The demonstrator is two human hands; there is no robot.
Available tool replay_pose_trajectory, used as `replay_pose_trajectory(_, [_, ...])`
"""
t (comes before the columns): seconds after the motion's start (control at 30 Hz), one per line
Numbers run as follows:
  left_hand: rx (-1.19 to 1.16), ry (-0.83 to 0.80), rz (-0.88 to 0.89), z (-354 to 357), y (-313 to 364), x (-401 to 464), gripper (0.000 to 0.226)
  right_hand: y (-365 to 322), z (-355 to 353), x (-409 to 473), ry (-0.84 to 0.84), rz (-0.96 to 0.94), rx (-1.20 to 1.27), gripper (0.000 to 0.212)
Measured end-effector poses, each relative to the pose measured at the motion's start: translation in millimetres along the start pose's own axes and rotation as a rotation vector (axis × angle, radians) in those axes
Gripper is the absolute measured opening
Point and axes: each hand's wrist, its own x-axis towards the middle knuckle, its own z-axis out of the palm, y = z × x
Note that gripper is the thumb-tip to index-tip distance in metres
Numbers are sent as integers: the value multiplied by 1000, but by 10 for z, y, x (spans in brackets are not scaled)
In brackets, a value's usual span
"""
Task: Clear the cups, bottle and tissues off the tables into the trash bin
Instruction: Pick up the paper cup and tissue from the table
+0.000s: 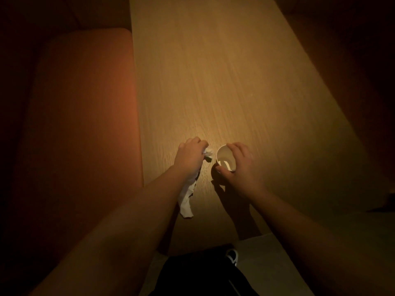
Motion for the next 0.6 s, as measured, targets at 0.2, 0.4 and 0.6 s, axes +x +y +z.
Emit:
replay_pose_trajectory(0.2, [-125, 68, -86, -197, -96, -466, 27, -3, -44, -98, -19, -10, 7, 68])
replay_pose_trajectory(0.4, [-83, -5, -93, -110, -183, -1145, 44, 34, -57, -268, -20, -27, -9, 69])
replay_pose_trajectory(0.6, [-45, -228, -126, 91, -236, -1306, 92, 59, -31, -369, -23, -34, -13, 69])
